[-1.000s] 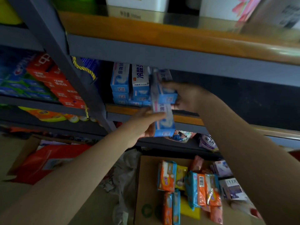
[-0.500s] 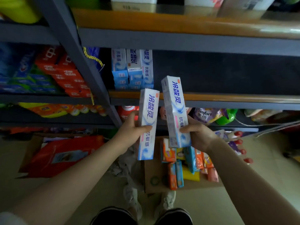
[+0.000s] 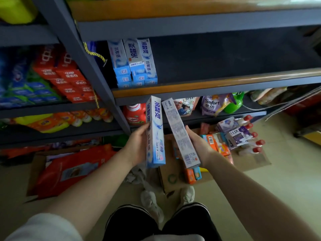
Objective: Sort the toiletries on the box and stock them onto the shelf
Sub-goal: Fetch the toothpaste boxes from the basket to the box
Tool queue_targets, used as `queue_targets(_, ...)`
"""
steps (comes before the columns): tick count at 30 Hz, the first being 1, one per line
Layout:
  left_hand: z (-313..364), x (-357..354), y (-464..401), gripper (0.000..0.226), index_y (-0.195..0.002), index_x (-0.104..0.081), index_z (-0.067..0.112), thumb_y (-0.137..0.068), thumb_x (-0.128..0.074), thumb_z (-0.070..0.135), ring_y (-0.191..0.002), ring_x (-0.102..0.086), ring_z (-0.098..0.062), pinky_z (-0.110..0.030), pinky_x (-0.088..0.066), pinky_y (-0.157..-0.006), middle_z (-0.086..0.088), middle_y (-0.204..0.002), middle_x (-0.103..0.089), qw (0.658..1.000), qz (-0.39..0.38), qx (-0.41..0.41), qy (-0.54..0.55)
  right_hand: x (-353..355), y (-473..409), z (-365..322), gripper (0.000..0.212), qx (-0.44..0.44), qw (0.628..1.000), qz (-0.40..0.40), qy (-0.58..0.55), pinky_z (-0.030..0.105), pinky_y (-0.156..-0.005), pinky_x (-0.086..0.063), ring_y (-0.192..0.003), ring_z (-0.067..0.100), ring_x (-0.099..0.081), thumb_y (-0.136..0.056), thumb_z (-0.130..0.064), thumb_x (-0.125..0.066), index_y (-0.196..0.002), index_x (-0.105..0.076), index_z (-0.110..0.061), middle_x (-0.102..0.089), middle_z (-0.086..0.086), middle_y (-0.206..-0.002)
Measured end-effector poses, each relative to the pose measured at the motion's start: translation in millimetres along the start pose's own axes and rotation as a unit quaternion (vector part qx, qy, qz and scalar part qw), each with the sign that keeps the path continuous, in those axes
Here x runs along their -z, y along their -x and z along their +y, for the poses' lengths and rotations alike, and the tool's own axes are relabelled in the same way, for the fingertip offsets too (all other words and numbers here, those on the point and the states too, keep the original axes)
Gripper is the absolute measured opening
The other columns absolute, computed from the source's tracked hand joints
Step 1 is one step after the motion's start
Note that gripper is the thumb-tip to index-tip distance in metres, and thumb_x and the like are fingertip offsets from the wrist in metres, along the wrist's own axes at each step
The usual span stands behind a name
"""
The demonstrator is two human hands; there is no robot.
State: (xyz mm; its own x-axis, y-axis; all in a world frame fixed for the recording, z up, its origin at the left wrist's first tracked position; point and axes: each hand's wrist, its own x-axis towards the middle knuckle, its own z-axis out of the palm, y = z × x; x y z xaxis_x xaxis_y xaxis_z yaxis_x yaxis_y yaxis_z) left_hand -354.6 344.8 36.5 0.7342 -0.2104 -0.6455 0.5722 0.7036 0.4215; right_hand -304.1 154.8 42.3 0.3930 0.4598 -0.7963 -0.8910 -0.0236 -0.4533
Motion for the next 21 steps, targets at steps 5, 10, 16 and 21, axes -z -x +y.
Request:
queue_targets(5, -1, 3, -2, 0.038, -0.12, -0.055, 0.019, -0.082, -0.054, 0.015, -0.093, -0.064, -0.021, -0.039, -0.049, -0.084, -0.005, -0.102, -0.068, 0.991, 0.015, -0.068, -0.111, 6, 0, 4, 0.024, 0.169, 0.979, -0.002, 0.11, 0.032, -0.075, -0.056, -0.083, 0.015, -0.068, -0.089, -0.01, -0.057, -0.112, -0.059, -0.01, -0.071, 0.004, -0.096)
queue_targets(10, 7, 10, 2, 0.051, -0.116, -0.04, 0.03, -0.082, -0.066, 0.001, -0.103, -0.056, -0.01, -0.012, -0.044, -0.075, 0.013, -0.107, -0.058, 0.866, 0.076, -0.179, -0.461, 14, 8, 0, 0.041, 0.268, 0.898, 0.107, 0.332, 0.021, -0.078, -0.052, -0.096, 0.011, -0.062, -0.075, -0.004, -0.074, -0.108, -0.055, -0.019, -0.065, -0.008, -0.1)
queue_targets(16, 3, 18, -3, 0.045, -0.116, -0.054, 0.014, -0.077, -0.075, 0.023, -0.104, -0.059, -0.017, -0.023, -0.047, -0.078, -0.003, -0.114, -0.063, 0.693, 0.138, -0.345, -0.618, 15, 14, 8, 0.035, 0.333, 0.717, 0.288, 0.54, 0.039, -0.064, -0.051, -0.086, 0.027, -0.061, -0.082, -0.031, -0.069, -0.096, -0.043, -0.012, -0.064, 0.008, -0.099)
queue_targets(21, -1, 5, -2, 0.044, -0.101, -0.051, 0.015, -0.072, -0.074, 0.038, -0.086, -0.062, -0.026, -0.026, -0.035, -0.058, -0.004, -0.097, -0.064, 0.579, 0.227, -0.345, -0.703, 2, 13, 4, 0.042, 0.287, 0.681, 0.327, 0.589, 0.033, -0.058, -0.04, -0.084, 0.032, -0.058, -0.08, -0.038, -0.066, -0.092, -0.037, -0.01, -0.06, 0.005, -0.092)
